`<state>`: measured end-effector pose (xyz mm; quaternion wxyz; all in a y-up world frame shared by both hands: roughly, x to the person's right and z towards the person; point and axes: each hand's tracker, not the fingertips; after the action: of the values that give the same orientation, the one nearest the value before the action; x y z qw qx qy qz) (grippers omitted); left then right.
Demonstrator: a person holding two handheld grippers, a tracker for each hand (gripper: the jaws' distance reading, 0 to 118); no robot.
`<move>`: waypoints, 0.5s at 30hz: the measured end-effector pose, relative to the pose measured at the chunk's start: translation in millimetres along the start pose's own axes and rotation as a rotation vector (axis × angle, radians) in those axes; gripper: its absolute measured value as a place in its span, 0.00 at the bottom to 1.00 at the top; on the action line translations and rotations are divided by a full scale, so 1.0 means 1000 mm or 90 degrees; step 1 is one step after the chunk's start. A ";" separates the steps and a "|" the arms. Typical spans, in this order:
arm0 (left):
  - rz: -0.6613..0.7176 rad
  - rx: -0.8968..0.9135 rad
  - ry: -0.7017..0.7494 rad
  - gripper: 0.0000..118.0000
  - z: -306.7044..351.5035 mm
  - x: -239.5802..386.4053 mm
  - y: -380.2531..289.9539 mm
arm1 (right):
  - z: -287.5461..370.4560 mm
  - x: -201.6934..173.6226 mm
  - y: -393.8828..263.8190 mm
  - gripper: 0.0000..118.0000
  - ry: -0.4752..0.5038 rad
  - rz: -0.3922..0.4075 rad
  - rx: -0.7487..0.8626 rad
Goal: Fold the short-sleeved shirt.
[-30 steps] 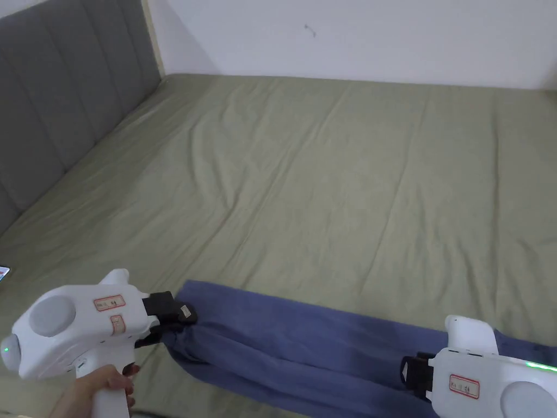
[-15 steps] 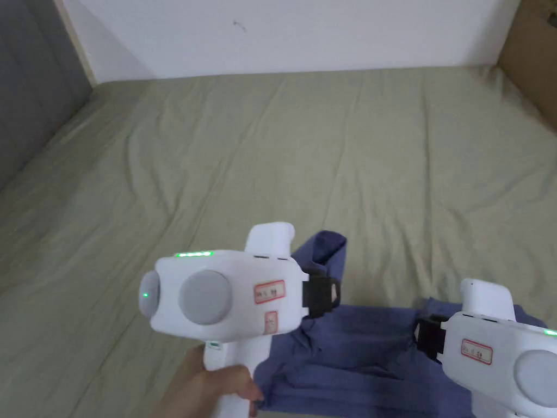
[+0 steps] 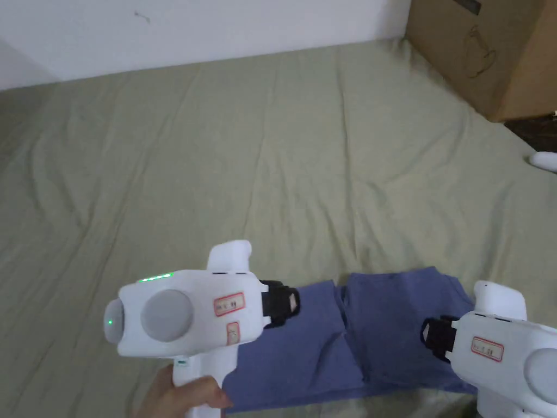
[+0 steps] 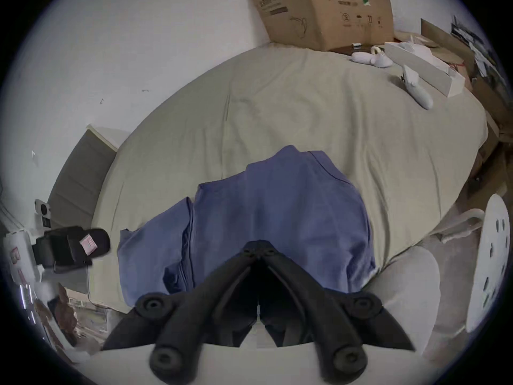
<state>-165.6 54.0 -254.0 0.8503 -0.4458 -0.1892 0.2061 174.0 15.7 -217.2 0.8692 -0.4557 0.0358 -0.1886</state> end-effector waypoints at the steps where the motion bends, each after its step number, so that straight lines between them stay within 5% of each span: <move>1: 0.009 0.027 0.022 0.01 0.005 -0.007 0.003 | 0.000 -0.001 0.000 0.00 0.000 -0.001 0.001; 4: 0.041 0.008 0.076 0.01 0.004 -0.029 0.004 | -0.003 -0.007 0.000 0.00 -0.001 0.015 0.004; 15: -0.024 -0.165 -0.019 0.01 -0.088 0.019 -0.053 | -0.006 -0.020 -0.002 0.00 0.012 0.045 -0.008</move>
<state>-95.4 -23.6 -253.9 0.7865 -0.5449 -0.2353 0.1709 153.8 16.7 -220.9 0.8720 -0.4578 0.0616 -0.1617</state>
